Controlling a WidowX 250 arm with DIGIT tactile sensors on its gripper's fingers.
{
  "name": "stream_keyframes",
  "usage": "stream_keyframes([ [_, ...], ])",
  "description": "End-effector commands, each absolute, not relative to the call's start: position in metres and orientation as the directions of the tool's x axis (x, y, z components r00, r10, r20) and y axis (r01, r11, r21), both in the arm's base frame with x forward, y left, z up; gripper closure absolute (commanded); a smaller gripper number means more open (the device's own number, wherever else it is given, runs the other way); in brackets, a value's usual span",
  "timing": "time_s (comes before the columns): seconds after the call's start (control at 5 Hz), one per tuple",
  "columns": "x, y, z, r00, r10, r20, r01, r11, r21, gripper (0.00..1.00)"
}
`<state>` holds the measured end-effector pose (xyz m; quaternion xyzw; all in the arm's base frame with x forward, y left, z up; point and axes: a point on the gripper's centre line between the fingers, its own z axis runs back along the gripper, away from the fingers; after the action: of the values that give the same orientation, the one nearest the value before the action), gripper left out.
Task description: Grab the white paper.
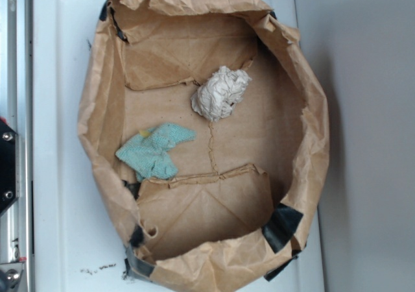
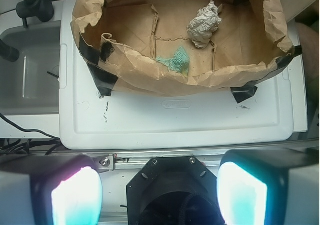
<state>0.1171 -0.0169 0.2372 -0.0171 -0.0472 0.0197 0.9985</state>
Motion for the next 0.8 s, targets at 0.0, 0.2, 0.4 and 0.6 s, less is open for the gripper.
stream_keyframes([
  [0.0,0.117,-0.017,0.237,0.995,0.041,0.094,-0.038,0.999,-0.036,0.0],
  [0.2,0.156,0.005,0.233,0.992,0.071,0.107,-0.069,0.997,-0.023,0.0],
  [0.4,0.206,0.052,0.223,0.992,0.073,0.1,-0.072,0.997,-0.018,0.0],
  [0.6,0.206,0.052,0.223,0.992,0.073,0.1,-0.072,0.997,-0.018,0.0],
])
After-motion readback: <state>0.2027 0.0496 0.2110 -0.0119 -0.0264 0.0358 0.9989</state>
